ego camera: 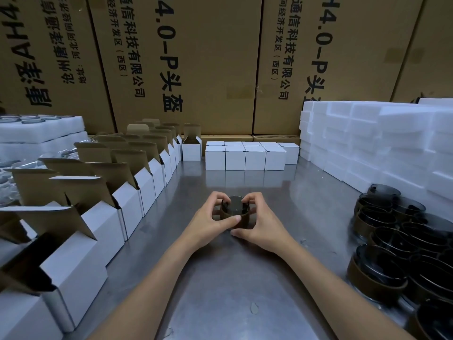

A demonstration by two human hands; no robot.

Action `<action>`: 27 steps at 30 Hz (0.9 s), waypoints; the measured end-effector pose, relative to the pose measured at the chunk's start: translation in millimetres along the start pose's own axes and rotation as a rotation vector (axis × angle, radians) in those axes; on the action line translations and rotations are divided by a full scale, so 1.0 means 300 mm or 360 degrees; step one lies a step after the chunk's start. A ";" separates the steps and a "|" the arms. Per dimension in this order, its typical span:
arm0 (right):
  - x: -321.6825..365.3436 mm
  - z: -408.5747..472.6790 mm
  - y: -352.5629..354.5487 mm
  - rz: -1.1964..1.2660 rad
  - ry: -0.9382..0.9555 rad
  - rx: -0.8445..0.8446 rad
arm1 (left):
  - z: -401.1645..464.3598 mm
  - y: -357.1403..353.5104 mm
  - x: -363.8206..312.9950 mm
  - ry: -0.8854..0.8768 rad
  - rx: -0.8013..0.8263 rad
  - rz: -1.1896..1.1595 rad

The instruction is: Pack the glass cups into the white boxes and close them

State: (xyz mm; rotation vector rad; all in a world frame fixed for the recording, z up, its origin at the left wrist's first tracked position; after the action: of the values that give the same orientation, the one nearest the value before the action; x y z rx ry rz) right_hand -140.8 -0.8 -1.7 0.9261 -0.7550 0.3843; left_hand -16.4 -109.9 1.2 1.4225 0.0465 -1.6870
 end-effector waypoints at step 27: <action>-0.112 0.430 -0.061 0.0832 -0.0564 -0.0318 | 0.578 0.181 0.286 0.0677 -0.0209 0.0591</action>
State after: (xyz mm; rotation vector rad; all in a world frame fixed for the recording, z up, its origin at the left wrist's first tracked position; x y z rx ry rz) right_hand -206.6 -117.5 11.6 0.6037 -1.3446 0.5960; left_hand -109.4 -287.2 17.7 1.5565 0.1195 -1.0468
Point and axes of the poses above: each hand's wrist, its own z-axis towards the middle knuckle, its own y-axis out of the back of the hand, x = y × z, the point moved 2 cm from there along z, towards the middle knuckle, and after that the axes turned 6 degrees about z, right-handed, at the moved point
